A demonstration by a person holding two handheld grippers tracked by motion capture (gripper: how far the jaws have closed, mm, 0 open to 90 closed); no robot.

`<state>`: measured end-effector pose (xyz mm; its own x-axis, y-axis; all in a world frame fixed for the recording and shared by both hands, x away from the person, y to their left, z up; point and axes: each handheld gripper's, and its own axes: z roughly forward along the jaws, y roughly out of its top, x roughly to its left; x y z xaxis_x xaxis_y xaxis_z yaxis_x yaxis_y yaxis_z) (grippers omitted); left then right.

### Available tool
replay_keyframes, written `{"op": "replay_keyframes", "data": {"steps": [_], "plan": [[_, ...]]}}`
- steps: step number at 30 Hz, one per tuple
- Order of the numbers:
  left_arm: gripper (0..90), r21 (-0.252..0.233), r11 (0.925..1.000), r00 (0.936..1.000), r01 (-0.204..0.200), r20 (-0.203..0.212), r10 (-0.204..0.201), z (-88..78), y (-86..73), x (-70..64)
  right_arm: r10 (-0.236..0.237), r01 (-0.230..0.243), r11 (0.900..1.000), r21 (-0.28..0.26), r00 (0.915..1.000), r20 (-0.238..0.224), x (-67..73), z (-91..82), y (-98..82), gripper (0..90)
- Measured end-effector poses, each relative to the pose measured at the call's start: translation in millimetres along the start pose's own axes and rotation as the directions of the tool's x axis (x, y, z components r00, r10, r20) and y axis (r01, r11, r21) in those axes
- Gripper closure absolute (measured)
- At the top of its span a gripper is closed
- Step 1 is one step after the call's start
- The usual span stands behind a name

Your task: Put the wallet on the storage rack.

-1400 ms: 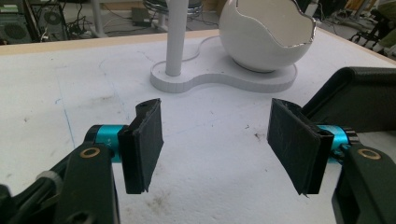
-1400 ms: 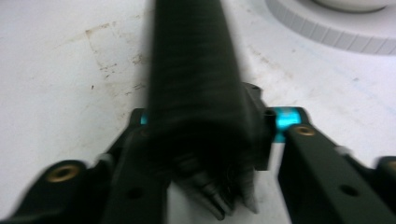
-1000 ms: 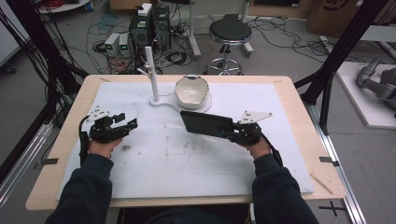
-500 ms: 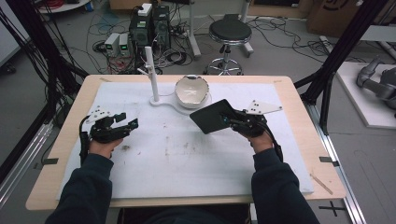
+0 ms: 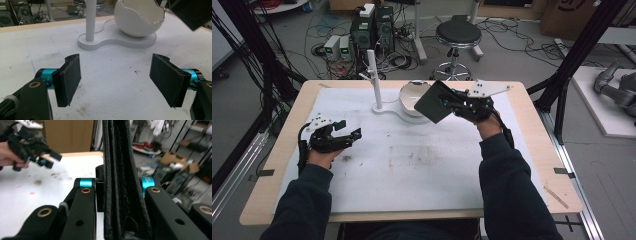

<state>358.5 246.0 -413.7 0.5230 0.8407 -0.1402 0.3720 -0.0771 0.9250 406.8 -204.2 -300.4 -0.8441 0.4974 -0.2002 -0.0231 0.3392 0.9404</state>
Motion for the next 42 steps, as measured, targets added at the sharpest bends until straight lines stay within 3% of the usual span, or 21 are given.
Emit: {"op": "replay_keyframes", "data": {"steps": [4,9,11,17,23,27,29,33,36,37,40,42], "plan": [[25.2,-0.003,1.0,1.0,0.009,0.002,-0.009,-0.4,0.0,0.8,-0.102,0.102,0.995,0.005,0.9947,0.005,-15.6,12.9,24.0,74.5],[25.6,-0.002,0.9997,0.9997,0.022,0.002,-0.022,-0.1,-0.5,1.9,-0.225,0.226,0.973,0.048,0.9741,-0.022,-28.4,37.0,41.2,74.5],[25.9,0.001,0.9997,0.9997,0.023,0.005,-0.023,0.4,-1.3,1.5,-0.246,0.248,0.967,0.064,0.9686,-0.033,-31.6,47.4,42.3,74.5],[26.1,-0.004,0.9994,0.9994,0.034,0.005,-0.034,-1.1,-2.3,3.2,-0.246,0.25,0.962,0.112,0.9681,-0.046,-33.3,76.8,32.3,74.5],[26.1,-0.005,0.9989,0.9989,0.047,0.006,-0.047,-2.6,-3.0,5.1,-0.269,0.27,0.946,0.181,0.9628,-0.03,-33.3,97.9,20.1,74.5],[26.3,-0.003,0.9989,0.9989,0.046,0.01,-0.046,-2.2,-3.0,4.5,-0.309,0.303,0.93,0.21,0.951,-0.002,-36.3,106.4,14.3,74.5],[26.4,-0.002,0.9989,0.9988,0.047,0.012,-0.047,-1.8,-3.1,4.5,-0.327,0.324,0.924,0.204,0.9448,-0.017,-38.5,108.5,12.2,74.5],[26.4,0.002,0.9987,0.9987,0.05,0.012,-0.05,-1.6,-3.3,4.5,-0.368,0.37,0.902,0.222,0.9283,-0.056,-40.4,112.8,5.0,74.4],[26.4,-0.002,0.9985,0.9984,0.055,0.011,-0.055,-2.0,-3.5,4.4,-0.362,0.372,0.902,0.217,0.9281,-0.088,-38.5,116.6,0.8,74.3],[26.4,0.0,0.9986,0.9985,0.054,0.012,-0.054,-2.2,-3.6,4.5,-0.349,0.363,0.905,0.22,0.9317,-0.099,-37.3,117.3,-0.3,74.3],[26.5,-0.001,0.9985,0.9984,0.055,0.014,-0.055,-3.0,-3.9,4.4,-0.336,0.364,0.906,0.217,0.9291,-0.155,-32.5,121.7,-3.7,73.4],[26.5,-0.002,0.9984,0.9984,0.056,0.012,-0.056,-3.7,-4.0,4.5,-0.333,0.373,0.9,0.226,0.9223,-0.196,-26.0,125.1,-5.5,71.6]]}}
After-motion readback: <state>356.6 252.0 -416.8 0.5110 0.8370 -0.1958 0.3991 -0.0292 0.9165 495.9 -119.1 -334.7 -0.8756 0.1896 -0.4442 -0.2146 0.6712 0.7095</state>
